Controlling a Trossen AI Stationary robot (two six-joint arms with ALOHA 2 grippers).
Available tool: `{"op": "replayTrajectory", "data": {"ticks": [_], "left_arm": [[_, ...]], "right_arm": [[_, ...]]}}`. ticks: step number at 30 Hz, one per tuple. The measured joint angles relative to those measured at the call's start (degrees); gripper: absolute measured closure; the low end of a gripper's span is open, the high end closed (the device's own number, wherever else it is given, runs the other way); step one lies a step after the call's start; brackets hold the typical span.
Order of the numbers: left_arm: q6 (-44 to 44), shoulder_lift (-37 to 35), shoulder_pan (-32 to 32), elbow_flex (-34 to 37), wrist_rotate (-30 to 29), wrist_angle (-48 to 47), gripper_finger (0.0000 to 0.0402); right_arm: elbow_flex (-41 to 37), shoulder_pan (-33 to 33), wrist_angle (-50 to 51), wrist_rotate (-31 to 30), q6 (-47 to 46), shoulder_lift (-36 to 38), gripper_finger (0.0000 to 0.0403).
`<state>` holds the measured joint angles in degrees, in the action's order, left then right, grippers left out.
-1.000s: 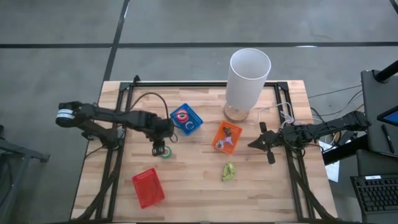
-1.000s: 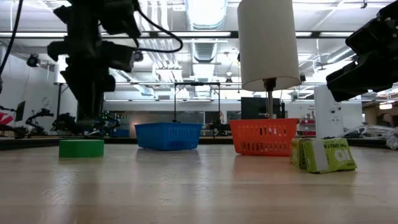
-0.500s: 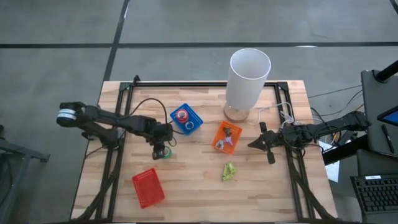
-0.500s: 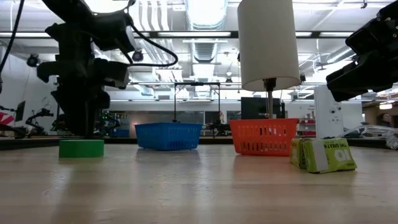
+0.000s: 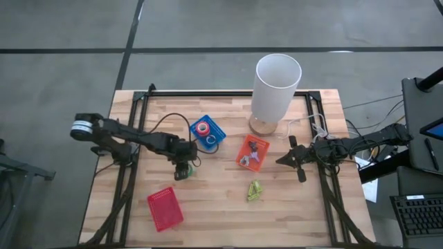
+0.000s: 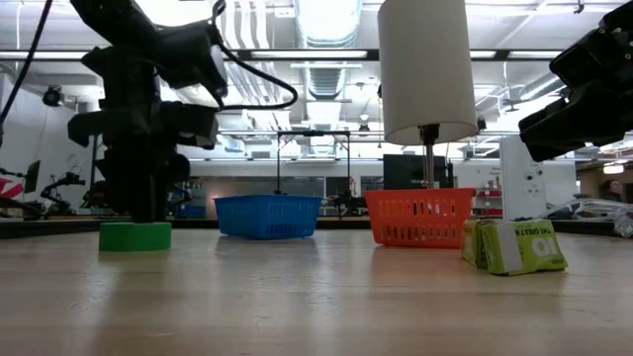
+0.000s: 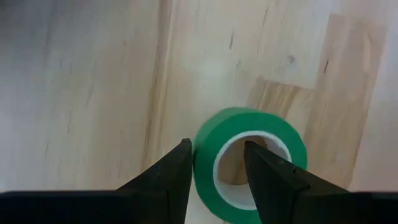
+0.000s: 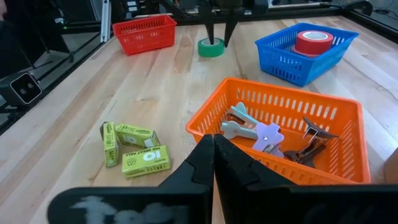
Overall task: Pick and place Stapler, Stapler remover, tape
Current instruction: Put the green tape into the blue basket
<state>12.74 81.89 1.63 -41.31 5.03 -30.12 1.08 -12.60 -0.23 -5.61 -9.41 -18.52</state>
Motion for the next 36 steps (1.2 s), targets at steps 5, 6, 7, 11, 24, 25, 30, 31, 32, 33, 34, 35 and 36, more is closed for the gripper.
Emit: {"op": "replayTrajectory", "data": {"ticks": [5,6,7,11,24,25,30,31,32,33,34,35,36], "left_arm": [[-1.0,1.3,0.0,-0.1,-1.4,0.2,0.028],[-1.0,1.6,0.0,-0.1,-1.5,0.3,0.0288],[-1.0,2.0,0.0,-0.1,-1.5,0.5,0.0297],[-1.8,2.6,0.0,-0.4,-1.5,1.7,0.0336],[-13.2,0.7,-0.5,-12.7,-9.3,1.2,0.0333],[-14.5,0.7,-0.7,-14.0,-11.0,1.0,0.0333],[-19.4,0.7,-3.5,-19.5,-16.7,1.1,0.0349],[-19.8,0.7,-4.4,-20.2,-17.5,1.1,0.035],[-19.8,0.7,-5.4,-20.7,-17.8,1.4,0.0351],[-19.8,0.7,-6.4,-20.9,-17.9,2.1,0.0352],[-19.8,0.7,-7.3,-20.9,-18.0,2.9,0.035],[-19.8,0.7,-8.3,-20.9,-18.0,3.3,0.0348],[-19.7,0.7,-9.2,-20.9,-18.0,3.1,0.0344]], "right_arm": [[0.0,0.0,0.0,0.0,0.0,0.0,0.0394],[0.0,0.0,0.0,0.0,0.0,0.0,0.0394],[0.0,0.0,0.0,0.0,0.0,0.0,0.0394],[0.0,0.0,0.0,0.0,0.0,0.0,0.0394],[0.0,0.0,0.0,0.0,0.0,0.0,0.0394],[0.0,0.0,0.0,0.0,0.0,0.0,0.0394],[0.0,0.0,0.0,0.0,0.0,0.0,0.0394],[0.0,0.0,0.0,0.0,0.0,0.0,0.0394],[0.0,0.0,0.0,0.0,0.0,0.0,0.0394],[0.0,0.0,0.0,0.0,0.0,0.0,0.0394],[0.0,0.0,0.0,0.0,0.0,0.0,0.0394],[0.0,0.0,0.0,0.0,0.0,0.0,0.0394],[0.0,0.0,0.0,0.0,0.0,0.0,0.0394]]}}
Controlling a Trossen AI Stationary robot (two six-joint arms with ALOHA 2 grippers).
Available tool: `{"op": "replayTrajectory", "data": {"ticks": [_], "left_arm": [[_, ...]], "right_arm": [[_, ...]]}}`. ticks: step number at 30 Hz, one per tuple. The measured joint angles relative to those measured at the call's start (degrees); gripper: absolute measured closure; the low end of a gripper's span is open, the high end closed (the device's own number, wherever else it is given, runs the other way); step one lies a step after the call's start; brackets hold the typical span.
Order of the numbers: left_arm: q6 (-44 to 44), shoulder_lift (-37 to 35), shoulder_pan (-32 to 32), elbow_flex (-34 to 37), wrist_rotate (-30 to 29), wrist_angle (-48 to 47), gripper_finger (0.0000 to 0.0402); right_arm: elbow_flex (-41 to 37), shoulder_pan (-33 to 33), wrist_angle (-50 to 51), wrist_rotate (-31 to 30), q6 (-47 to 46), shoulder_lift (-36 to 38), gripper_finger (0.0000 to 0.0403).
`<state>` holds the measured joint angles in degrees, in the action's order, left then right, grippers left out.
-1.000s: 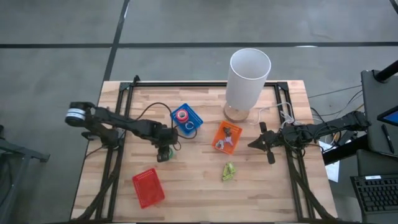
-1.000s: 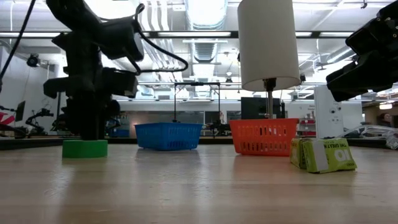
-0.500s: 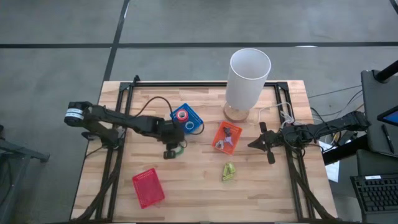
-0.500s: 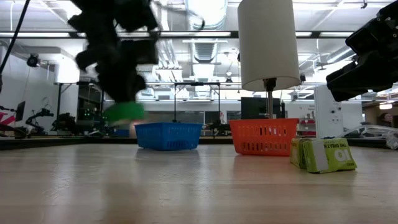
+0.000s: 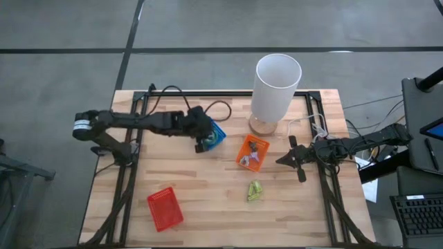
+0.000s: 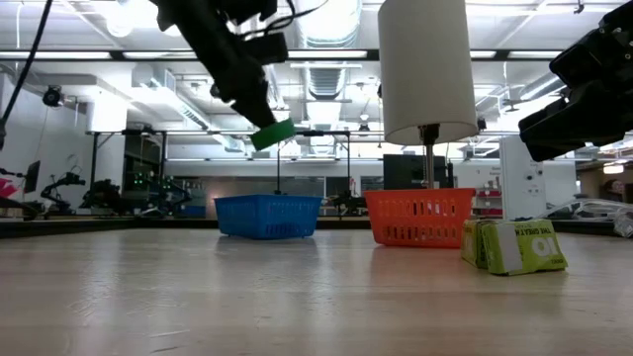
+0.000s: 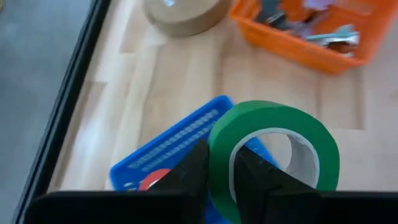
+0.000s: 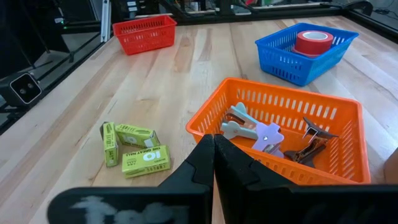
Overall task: Pick and place Stapler, Stapler remover, tape
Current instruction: Put the green tape into the blue basket
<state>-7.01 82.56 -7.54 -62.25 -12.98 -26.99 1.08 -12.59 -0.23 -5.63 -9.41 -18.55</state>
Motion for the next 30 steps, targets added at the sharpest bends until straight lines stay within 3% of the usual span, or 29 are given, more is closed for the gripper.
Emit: {"op": "replayTrajectory", "data": {"ticks": [11,30], "left_arm": [[1.5,6.1,-6.2,1.1,0.0,4.3,0.0343],[1.5,12.3,-6.6,1.2,4.9,3.9,0.0333]], "right_arm": [[0.0,0.0,0.0,0.0,0.0,0.0,0.0394],[0.0,0.0,0.0,0.0,0.0,0.0,0.0394]]}}
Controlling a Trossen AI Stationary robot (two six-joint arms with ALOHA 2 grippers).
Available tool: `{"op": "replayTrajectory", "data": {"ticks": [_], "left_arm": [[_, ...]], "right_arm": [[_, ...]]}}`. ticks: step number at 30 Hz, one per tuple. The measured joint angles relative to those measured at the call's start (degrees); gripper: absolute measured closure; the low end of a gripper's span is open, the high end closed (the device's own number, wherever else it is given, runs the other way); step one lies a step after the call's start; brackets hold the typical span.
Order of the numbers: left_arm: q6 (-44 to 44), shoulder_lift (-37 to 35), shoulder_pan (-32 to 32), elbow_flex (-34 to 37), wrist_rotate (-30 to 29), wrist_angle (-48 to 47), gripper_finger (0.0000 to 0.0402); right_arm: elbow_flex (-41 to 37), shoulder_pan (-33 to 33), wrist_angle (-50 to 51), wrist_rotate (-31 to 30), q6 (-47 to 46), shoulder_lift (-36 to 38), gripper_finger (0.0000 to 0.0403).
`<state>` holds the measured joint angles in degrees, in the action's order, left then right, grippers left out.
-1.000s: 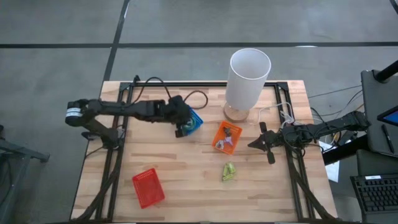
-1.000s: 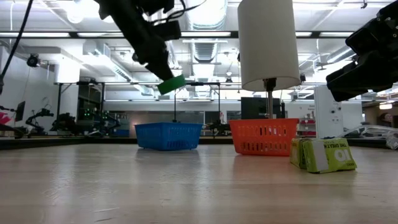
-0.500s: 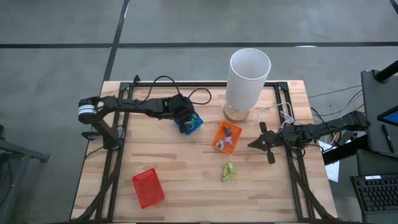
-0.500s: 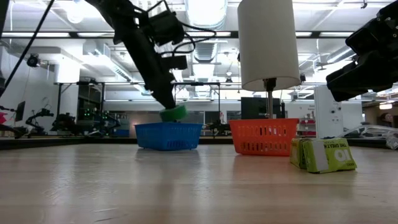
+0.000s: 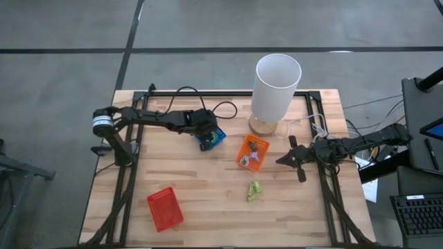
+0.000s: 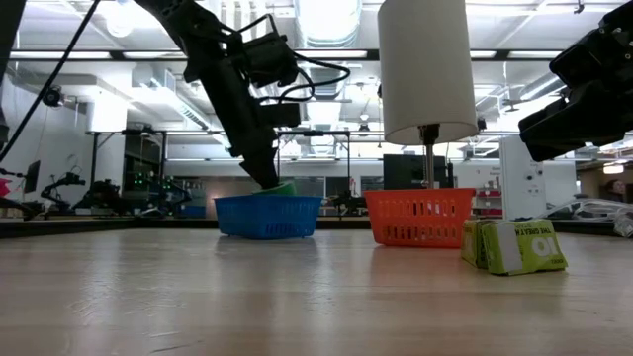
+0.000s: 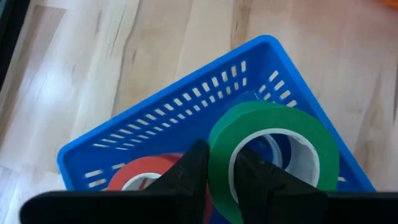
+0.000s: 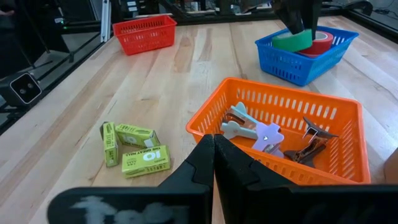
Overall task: Pick and place Stapler, Stapler remover, tape
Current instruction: Put the green tape into the blue basket, then put the green staple boxed into the red basket
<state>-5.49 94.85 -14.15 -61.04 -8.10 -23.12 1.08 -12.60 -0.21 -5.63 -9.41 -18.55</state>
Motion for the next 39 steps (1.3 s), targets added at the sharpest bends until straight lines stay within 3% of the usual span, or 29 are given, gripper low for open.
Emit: {"op": "replayTrajectory", "data": {"ticks": [11,20,30,39], "left_arm": [[0.4,1.3,-0.1,0.0,2.1,-0.4,0.0314],[0.9,1.5,-0.1,-0.1,-0.7,-1.5,0.0261],[3.1,-4.4,0.7,-0.9,-0.5,-1.6,0.0248],[11.6,-7.8,9.2,-0.6,2.3,4.8,0.0248]], "right_arm": [[0.0,0.0,0.0,0.0,0.0,0.0,0.0394],[0.0,0.0,0.0,0.0,0.0,0.0,0.0394],[0.0,0.0,0.0,0.0,0.0,0.0,0.0394],[0.0,0.0,0.0,0.0,0.0,0.0,0.0394]]}}
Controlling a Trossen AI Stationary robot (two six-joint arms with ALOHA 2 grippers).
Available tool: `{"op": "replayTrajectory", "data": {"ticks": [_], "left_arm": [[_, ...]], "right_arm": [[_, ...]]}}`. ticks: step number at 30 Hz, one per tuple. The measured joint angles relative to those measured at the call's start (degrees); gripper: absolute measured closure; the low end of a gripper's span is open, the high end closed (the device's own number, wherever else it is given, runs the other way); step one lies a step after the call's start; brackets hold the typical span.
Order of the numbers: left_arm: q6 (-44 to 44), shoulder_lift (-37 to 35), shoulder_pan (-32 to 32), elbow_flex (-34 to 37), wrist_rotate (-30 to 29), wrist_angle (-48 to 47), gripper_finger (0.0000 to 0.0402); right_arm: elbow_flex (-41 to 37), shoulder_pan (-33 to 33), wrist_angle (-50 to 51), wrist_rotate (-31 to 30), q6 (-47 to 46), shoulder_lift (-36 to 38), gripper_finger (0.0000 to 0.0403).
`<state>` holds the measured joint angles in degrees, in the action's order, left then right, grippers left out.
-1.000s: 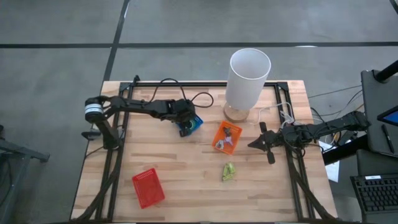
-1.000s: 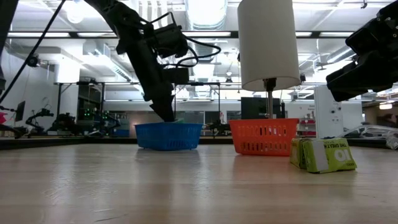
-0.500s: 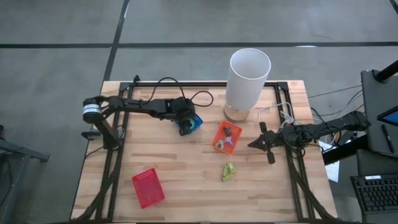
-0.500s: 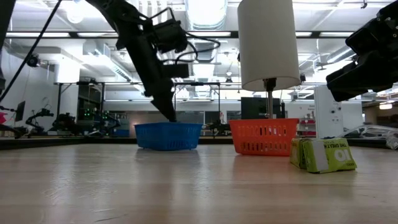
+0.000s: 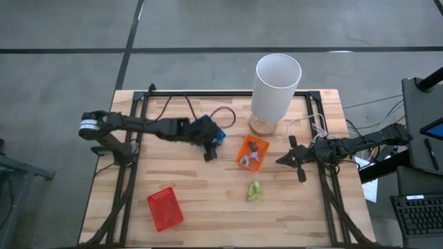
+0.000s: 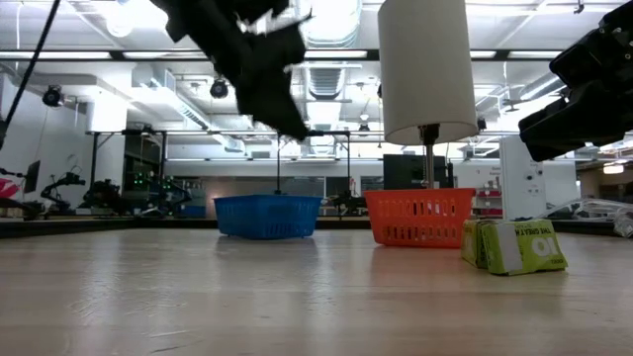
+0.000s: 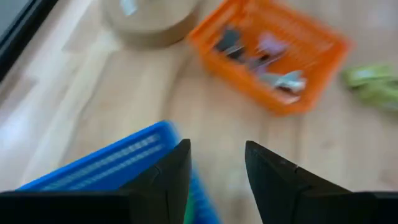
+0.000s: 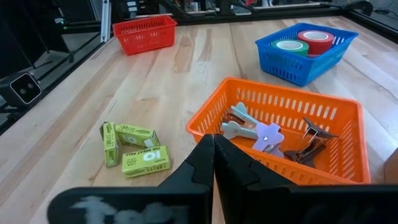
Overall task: Pick and place Stapler, Stapler remover, tape
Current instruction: Put the green staple boxed into the red basket
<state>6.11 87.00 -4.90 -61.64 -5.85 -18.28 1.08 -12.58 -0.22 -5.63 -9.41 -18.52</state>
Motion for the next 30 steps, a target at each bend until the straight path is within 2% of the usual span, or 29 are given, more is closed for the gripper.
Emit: {"op": "replayTrajectory", "data": {"ticks": [4,7,11,14,19,21,25,30], "left_arm": [[1.5,0.3,6.9,0.7,0.1,8.7,0.0248],[1.5,0.9,12.3,3.7,0.2,22.8,0.0248],[2.5,4.1,18.4,9.7,0.8,47.5,0.0248],[-0.2,6.1,21.6,12.1,1.2,56.0,0.0248],[-2.0,8.1,23.5,12.5,1.3,58.3,0.0248],[-1.9,8.5,23.4,12.5,1.2,57.9,0.0248],[-3.0,8.8,23.1,12.5,1.2,57.6,0.0248],[-3.6,8.8,23.1,12.6,1.3,57.3,0.0248]], "right_arm": [[0.0,0.0,0.0,0.0,0.0,0.0,0.0394],[0.0,0.0,0.0,0.0,0.0,0.0,0.0394],[0.0,0.0,-0.1,-0.1,0.9,0.0,0.0394],[0.0,0.0,0.0,-0.1,2.6,0.0,0.0394],[0.0,0.0,-2.5,-0.4,6.3,0.0,0.0394],[0.0,0.0,-5.0,-0.4,2.6,0.0,0.0394],[0.0,0.0,-12.5,-0.8,-10.3,-0.2,0.0394],[0.0,0.0,-22.6,-3.6,-13.6,-0.4,0.0394]]}}
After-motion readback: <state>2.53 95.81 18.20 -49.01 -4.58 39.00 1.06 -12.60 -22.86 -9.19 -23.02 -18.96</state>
